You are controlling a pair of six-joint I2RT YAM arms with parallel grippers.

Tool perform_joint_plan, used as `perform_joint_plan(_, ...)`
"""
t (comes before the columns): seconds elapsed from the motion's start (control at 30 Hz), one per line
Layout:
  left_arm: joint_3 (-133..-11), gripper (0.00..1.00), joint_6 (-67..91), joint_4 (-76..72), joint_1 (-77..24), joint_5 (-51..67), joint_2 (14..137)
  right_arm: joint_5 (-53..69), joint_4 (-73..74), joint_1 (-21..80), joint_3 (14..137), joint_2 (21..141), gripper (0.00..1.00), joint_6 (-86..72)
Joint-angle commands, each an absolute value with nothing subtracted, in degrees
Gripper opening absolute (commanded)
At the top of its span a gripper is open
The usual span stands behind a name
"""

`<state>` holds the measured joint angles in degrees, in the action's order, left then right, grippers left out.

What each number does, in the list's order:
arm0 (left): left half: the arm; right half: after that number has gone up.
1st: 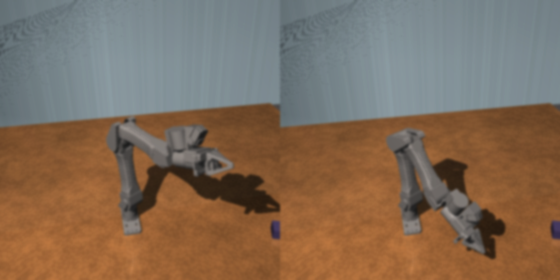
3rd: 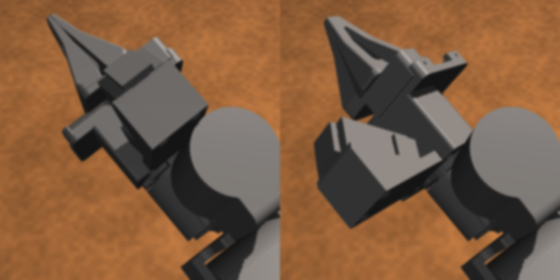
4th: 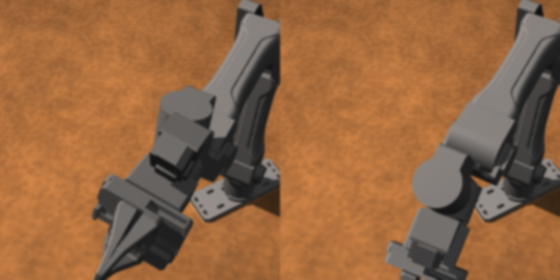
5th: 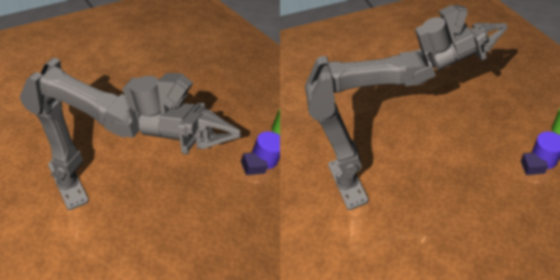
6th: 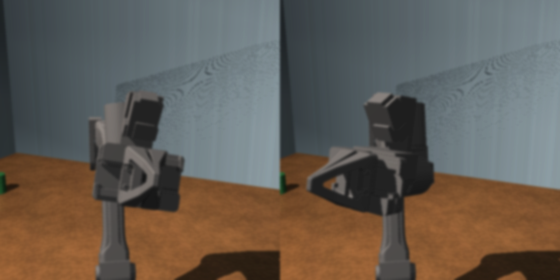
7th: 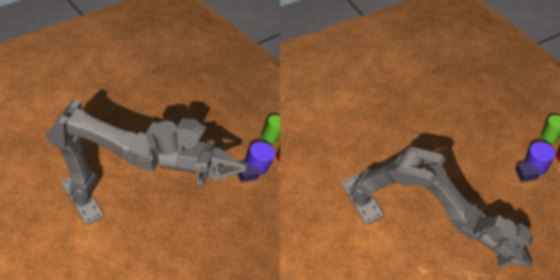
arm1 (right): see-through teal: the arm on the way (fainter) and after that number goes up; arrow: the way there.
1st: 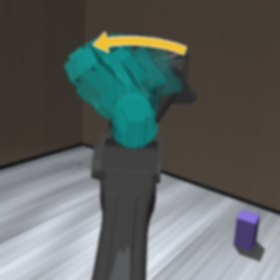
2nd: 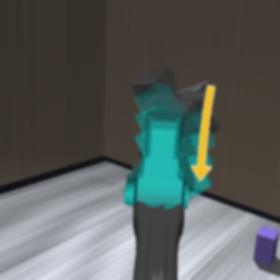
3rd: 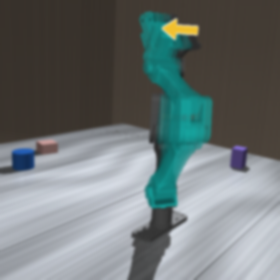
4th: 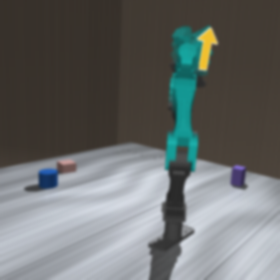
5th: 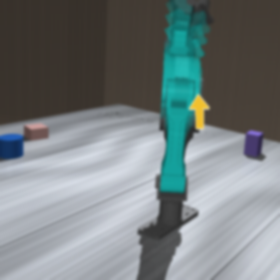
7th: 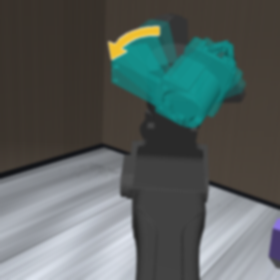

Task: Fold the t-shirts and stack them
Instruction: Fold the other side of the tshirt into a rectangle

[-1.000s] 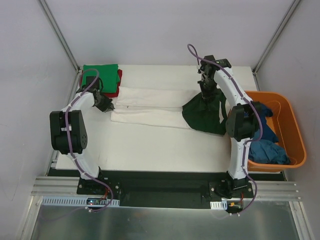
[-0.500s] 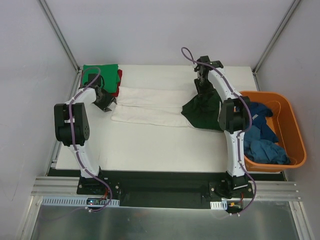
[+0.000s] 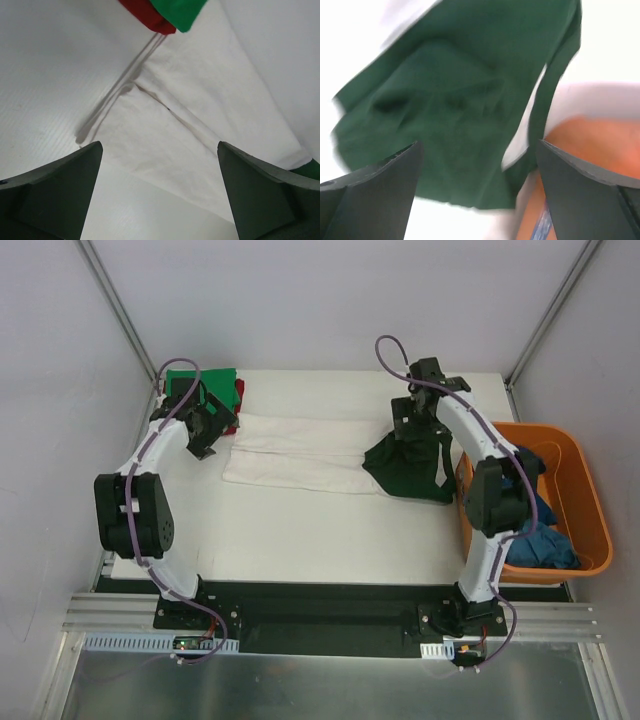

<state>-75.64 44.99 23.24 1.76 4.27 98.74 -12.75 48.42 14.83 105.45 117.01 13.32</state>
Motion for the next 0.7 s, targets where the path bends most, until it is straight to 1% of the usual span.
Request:
perform_joint_plan(0.0, -72.69, 0.99, 42.10, 23.73, 0.18, 4.04, 94.13, 4.75, 43.96, 14.94, 93.46, 104.51, 0.97, 4.59)
perform_joint_plan(0.07, -72.16, 0.99, 41.49, 23.73, -1.93, 5.27, 94.39, 10.35, 39.32, 15.46, 87.66, 102.75, 0.99, 2.12)
perform_joint_plan(0.1, -71.64, 0.99, 41.48, 23.64, -2.19, 5.80, 94.57, 12.46, 38.07, 15.82, 86.67, 102.74, 0.99, 0.54)
perform_joint_plan(0.13, -71.46, 0.99, 41.22, 23.73, -2.37, 6.50, 94.92, 12.13, 37.10, 16.34, 86.14, 103.09, 0.98, 0.18)
perform_joint_plan(0.33, -70.49, 0.99, 40.78, 23.73, -3.16, 7.30, 96.06, 2.38, 36.65, 19.68, 93.07, 112.39, 0.85, -3.42)
perform_joint_plan(0.37, -70.23, 0.99, 40.78, 23.73, -3.16, 6.86, 96.15, 0.89, 35.61, 19.69, 93.77, 113.46, 0.78, -3.95)
perform_joint_plan(0.43, -70.14, 0.99, 40.78, 23.73, -3.16, 6.59, 96.24, 0.35, 34.37, 19.69, 96.41, 116.78, 0.70, -5.88)
perform_joint_plan(0.47, -70.14, 1.00, 40.69, 23.73, -3.16, 6.50, 96.15, -1.91, 34.28, 19.69, 97.46, 117.94, 0.62, -6.76)
perform_joint_plan(0.5, -70.22, 0.99, 40.61, 23.73, -3.16, 6.07, 96.33, -2.54, 34.36, 19.77, 99.30, 118.99, 0.60, -7.46)
perform_joint_plan(0.53, -70.31, 0.99, 40.52, 23.73, -3.16, 5.98, 96.59, -3.07, 34.37, 19.69, 100.27, 120.48, 0.51, -8.78)
perform_joint_plan(0.6, -70.49, 0.99, 40.43, 23.73, -3.16, 5.98, 96.77, -5.97, 33.84, 19.86, 102.03, 121.46, 0.43, -9.84)
perform_joint_plan(0.63, -70.66, 0.99, 40.34, 23.73, -3.16, 5.98, 97.03, -6.41, 33.58, 19.86, 102.65, 122.16, 0.33, -10.19)
perform_joint_plan(0.67, -70.84, 0.99, 40.34, 23.73, -3.16, 5.98, 97.21, -7.72, 33.23, 19.86, 103.00, 122.52, 0.30, -10.46)
